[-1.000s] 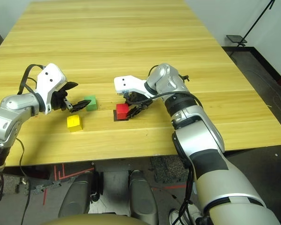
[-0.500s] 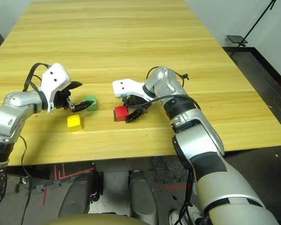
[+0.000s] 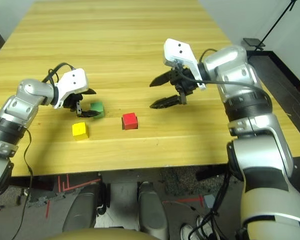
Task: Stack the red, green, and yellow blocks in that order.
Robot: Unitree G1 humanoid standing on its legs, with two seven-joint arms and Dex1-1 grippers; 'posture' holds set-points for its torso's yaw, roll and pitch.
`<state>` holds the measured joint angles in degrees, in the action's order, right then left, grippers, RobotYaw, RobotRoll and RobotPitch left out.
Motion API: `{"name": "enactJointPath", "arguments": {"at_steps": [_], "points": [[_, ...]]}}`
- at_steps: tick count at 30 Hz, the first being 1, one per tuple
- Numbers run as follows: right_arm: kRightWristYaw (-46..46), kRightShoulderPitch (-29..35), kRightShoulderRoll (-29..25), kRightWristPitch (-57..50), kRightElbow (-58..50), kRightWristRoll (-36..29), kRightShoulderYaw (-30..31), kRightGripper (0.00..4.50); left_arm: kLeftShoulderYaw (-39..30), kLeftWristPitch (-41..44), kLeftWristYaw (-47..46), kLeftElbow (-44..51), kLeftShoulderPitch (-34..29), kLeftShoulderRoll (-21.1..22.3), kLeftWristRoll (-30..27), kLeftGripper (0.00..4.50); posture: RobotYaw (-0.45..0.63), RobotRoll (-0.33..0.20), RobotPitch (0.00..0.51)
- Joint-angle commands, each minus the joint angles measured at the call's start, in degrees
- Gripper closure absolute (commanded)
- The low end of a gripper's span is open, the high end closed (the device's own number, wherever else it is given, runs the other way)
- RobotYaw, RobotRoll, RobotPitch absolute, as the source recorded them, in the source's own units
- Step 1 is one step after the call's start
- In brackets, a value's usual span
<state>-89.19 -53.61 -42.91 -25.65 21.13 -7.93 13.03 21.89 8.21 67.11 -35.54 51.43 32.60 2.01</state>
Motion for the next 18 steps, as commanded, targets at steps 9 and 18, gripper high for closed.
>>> {"name": "enactJointPath", "arguments": {"at_steps": [9, 18], "points": [[7.32, 7.39, -3.29, -9.17, -11.72, -4.27, -5.38, 0.00, -1.92, 0.00, 1.41, -10.45, 3.40, -5.37, 2.31, 1.27, 0.22, -0.168, 0.051], [9.39, 8.29, -3.24, -8.36, -10.07, -5.19, -5.12, 0.00, -4.27, 12.95, 1.33, -2.51, 6.32, -8.34, 0.95, 2.46, 0.24, -0.158, 0.057]]}}
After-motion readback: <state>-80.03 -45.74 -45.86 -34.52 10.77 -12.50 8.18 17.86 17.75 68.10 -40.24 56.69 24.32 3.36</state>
